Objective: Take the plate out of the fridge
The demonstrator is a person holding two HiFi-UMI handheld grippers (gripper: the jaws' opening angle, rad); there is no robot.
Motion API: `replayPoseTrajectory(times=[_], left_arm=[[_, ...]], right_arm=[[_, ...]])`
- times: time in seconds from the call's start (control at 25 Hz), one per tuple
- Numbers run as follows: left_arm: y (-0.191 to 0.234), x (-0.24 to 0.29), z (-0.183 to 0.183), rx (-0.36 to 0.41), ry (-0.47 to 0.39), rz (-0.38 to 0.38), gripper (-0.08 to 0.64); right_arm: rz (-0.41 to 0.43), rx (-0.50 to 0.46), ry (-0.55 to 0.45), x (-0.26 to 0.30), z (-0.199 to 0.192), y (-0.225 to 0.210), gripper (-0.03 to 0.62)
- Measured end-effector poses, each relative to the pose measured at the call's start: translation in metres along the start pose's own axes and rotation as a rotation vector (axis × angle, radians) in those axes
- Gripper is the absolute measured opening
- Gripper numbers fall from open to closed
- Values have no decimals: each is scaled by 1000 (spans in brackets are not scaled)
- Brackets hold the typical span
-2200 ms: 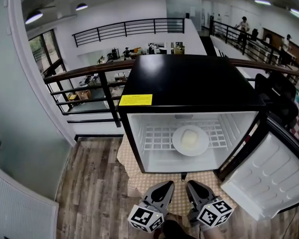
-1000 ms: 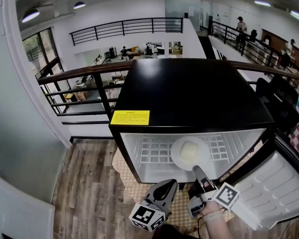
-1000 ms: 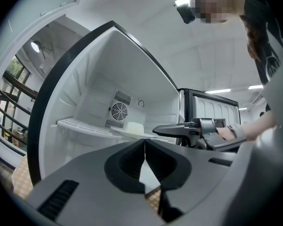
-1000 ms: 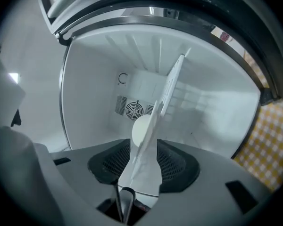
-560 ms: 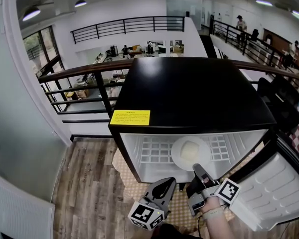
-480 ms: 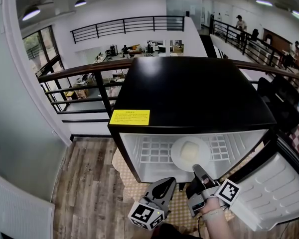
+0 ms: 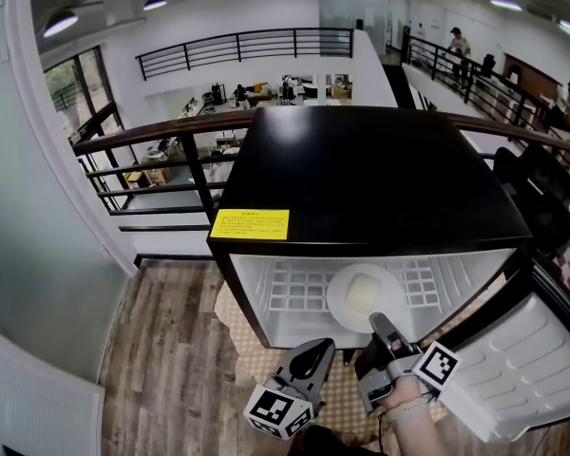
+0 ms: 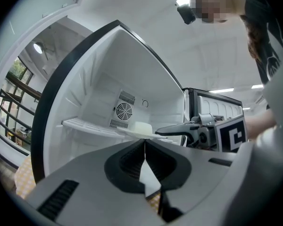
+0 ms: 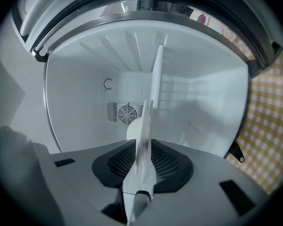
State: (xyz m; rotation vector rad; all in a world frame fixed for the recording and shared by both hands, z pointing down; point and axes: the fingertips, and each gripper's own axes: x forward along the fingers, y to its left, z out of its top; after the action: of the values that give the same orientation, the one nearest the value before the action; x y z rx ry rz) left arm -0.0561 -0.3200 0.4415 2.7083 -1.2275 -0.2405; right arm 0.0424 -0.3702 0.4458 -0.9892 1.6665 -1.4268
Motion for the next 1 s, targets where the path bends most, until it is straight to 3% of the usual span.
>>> replayPoseTrajectory(times=[1.0], left_arm=[[-3,-2,-2,1,10,8,9]], right_arm=[[38,108,-5,0,-4,0,60]])
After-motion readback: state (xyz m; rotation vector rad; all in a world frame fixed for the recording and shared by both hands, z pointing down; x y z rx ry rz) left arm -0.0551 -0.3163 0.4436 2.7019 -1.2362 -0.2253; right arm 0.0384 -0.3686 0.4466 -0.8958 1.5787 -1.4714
